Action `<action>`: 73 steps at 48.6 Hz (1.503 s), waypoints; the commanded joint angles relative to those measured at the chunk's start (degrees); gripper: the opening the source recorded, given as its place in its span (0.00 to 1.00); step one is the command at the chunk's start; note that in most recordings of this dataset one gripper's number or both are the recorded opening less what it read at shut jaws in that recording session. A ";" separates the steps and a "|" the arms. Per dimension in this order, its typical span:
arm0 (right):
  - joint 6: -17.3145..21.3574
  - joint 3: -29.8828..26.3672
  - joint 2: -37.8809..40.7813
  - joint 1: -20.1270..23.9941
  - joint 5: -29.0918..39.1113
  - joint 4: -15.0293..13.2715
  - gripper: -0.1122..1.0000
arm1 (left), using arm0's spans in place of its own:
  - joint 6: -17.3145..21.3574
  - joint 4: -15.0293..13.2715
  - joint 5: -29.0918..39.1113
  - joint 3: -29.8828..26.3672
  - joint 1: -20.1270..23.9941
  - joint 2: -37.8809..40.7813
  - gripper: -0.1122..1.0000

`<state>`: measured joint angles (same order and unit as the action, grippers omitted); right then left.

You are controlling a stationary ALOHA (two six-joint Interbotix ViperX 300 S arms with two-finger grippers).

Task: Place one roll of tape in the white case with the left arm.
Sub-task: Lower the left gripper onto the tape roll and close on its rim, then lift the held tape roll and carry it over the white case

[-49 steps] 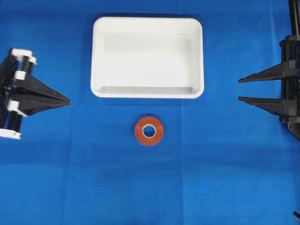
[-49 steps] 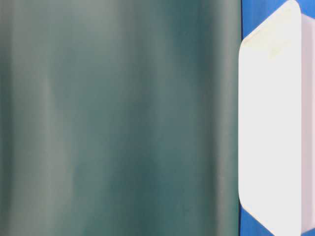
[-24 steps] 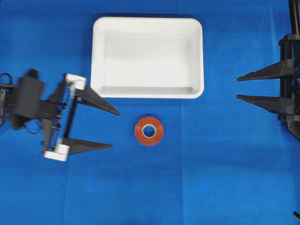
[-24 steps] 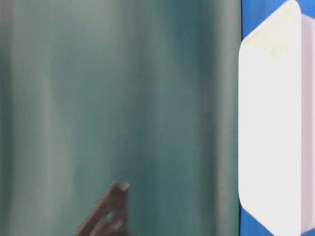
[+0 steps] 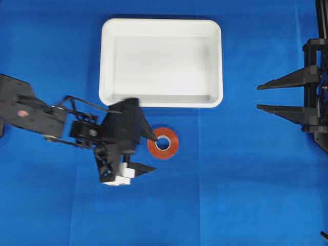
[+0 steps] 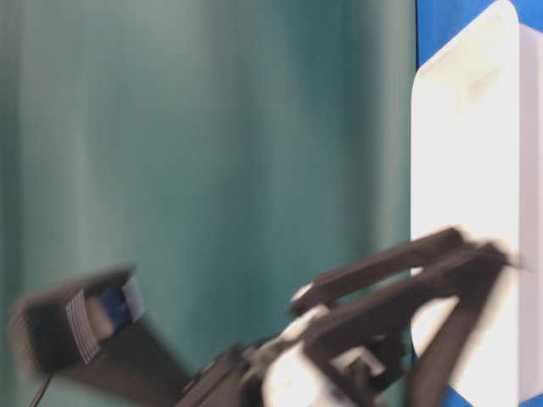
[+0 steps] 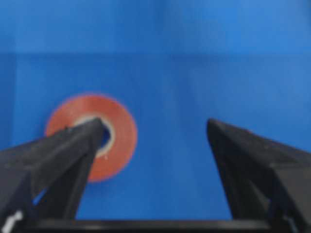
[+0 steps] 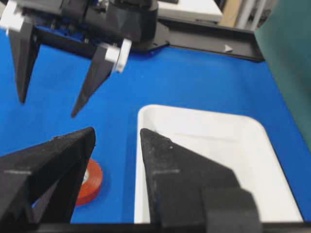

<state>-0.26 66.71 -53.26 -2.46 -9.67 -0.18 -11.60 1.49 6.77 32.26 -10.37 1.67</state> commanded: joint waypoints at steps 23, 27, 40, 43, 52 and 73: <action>-0.09 -0.88 0.70 -0.09 1.23 0.00 0.00 | 0.00 0.26 9.93 -11.95 0.26 15.64 0.86; -0.09 -0.79 0.70 -0.09 1.67 0.09 0.00 | 0.00 0.44 10.99 -12.92 0.70 17.05 0.86; 0.00 -0.62 0.70 -0.09 1.85 0.00 0.00 | 0.09 0.53 17.23 -15.47 2.37 18.37 0.65; 0.00 -0.62 0.62 -0.09 1.85 0.00 0.00 | 0.18 0.97 19.78 -16.17 2.29 18.11 0.49; 0.00 -0.62 0.79 -0.09 1.85 0.00 0.00 | 0.44 1.49 24.61 -17.93 2.02 14.77 0.33; 0.26 -0.62 1.05 -0.09 1.85 0.09 0.00 | 0.97 7.03 29.09 -17.40 10.20 5.71 0.33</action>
<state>-0.18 66.80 -52.65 -2.46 -7.56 -0.18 -10.72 8.09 36.30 15.21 -3.34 9.49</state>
